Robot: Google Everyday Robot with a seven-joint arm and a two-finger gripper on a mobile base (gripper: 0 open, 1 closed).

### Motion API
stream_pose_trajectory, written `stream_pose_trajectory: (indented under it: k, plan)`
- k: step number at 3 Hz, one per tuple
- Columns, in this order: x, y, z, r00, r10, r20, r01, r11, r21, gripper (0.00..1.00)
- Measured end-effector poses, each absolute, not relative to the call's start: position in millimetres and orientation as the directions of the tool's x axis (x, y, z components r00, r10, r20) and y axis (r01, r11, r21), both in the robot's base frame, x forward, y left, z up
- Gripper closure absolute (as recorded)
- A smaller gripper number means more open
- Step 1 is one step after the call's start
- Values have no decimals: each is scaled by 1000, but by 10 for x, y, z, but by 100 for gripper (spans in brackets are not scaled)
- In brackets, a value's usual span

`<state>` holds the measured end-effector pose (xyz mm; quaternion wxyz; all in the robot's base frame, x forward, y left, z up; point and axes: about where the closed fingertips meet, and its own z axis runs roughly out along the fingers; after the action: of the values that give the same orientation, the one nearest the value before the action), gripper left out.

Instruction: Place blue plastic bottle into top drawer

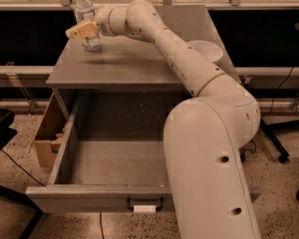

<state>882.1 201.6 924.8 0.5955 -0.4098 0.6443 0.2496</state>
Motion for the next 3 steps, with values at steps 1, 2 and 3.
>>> stream_pose_trajectory:
  k: [1,2,3]
  plan:
    - [8820,2063,9219,41,-219,-975,-821,548,-157,14]
    - [8820,2063,9219,40,-219,-975,-821,548,-157,45]
    - [8820,2063,9219,40,-219,-975,-821,548,-157,67]
